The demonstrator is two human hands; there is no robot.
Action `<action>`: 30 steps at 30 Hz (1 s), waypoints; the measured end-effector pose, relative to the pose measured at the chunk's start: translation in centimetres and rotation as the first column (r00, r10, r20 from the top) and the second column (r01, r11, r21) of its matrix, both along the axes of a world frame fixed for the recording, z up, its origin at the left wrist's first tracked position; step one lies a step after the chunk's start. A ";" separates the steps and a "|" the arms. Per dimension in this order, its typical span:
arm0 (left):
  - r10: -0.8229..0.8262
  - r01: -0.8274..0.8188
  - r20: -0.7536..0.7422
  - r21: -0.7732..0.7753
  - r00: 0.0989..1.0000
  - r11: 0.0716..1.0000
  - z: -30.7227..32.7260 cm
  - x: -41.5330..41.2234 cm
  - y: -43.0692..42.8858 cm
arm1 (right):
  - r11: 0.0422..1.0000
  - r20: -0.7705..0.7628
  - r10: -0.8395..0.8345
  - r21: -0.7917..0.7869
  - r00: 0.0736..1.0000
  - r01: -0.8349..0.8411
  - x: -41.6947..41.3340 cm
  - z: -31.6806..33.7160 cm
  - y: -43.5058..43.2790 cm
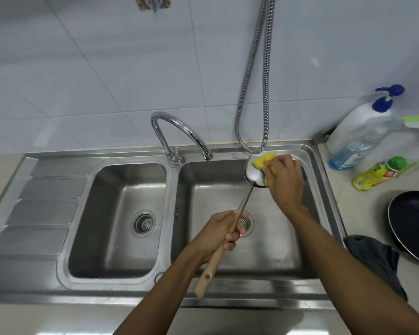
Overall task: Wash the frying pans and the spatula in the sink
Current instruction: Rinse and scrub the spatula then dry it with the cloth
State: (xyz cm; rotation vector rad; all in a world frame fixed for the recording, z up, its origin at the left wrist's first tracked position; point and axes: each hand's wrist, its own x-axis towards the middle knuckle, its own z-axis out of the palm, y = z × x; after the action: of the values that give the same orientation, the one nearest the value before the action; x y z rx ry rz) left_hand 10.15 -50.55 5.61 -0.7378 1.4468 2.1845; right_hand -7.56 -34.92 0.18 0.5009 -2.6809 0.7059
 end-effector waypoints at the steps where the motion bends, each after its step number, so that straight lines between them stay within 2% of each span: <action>1: 0.006 -0.006 -0.004 -0.005 1.000 1.000 0.0 -0.2 0.0 | 0.999 0.013 -0.043 -0.001 0.999 0.043 -0.6 0.4 0.0; 2: 0.014 -0.014 -0.005 -0.011 1.000 1.000 0.1 -0.3 0.1 | 1.000 -0.009 -0.026 0.005 1.000 0.026 -0.5 0.8 -0.4; 5: 0.034 -0.034 0.008 -0.006 0.999 0.999 0.1 -0.4 0.1 | 0.942 -0.126 0.321 0.144 0.939 -0.303 1.9 0.9 -1.5; 6: 0.030 -0.030 0.014 0.002 0.999 1.000 0.0 -0.2 0.1 | 0.922 -0.120 0.368 0.173 0.922 -0.345 2.2 0.3 -1.1; 7: 0.026 -0.027 0.017 0.014 1.000 1.000 -0.1 0.0 0.2 | 0.938 -0.058 0.322 0.156 0.945 -0.310 2.0 -0.2 -0.4; 9: 0.043 -0.044 0.025 0.057 0.999 0.997 -0.2 0.5 0.3 | 0.997 0.115 0.042 0.062 0.992 -0.049 0.6 -1.4 1.6; 10: 0.072 -0.074 0.033 0.080 0.997 0.994 -0.2 0.7 0.3 | 0.996 0.209 -0.081 0.044 0.975 0.074 -0.3 -1.9 2.7; 12: 0.135 -0.139 0.050 0.089 0.990 0.986 -0.1 0.8 0.1 | 0.981 0.294 -0.191 0.081 0.936 0.175 -1.4 -2.3 5.0; 16: 0.189 -0.192 0.072 0.039 0.979 0.981 -0.7 -0.2 -0.3 | 0.945 0.198 -0.309 0.169 0.930 0.279 -2.6 -1.7 8.9; 19: 0.212 -0.215 0.096 0.024 0.973 0.976 -1.3 -0.8 0.2 | 0.890 0.147 -0.435 0.221 0.888 0.399 -3.4 -2.3 11.7; 21: 0.214 -0.217 0.111 0.016 0.971 0.976 -1.6 -0.9 0.9 | 0.881 0.155 -0.442 0.259 0.883 0.396 -3.1 -3.8 13.1; 26: 0.195 -0.202 0.158 0.028 0.968 0.979 -2.4 -0.8 1.8 | 0.881 0.234 -0.371 0.396 0.899 0.261 -2.3 -8.3 14.9; 30: 0.192 -0.196 0.192 0.004 0.962 0.981 -2.9 -0.3 1.9 | 0.893 0.277 -0.363 0.375 0.890 0.248 -2.4 -7.7 15.0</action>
State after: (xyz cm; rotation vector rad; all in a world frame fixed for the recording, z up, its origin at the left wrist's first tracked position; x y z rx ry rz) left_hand 9.83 -48.62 2.72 -1.0900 1.2979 2.1972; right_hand -9.96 -19.95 -7.57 0.0077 -3.1246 0.2652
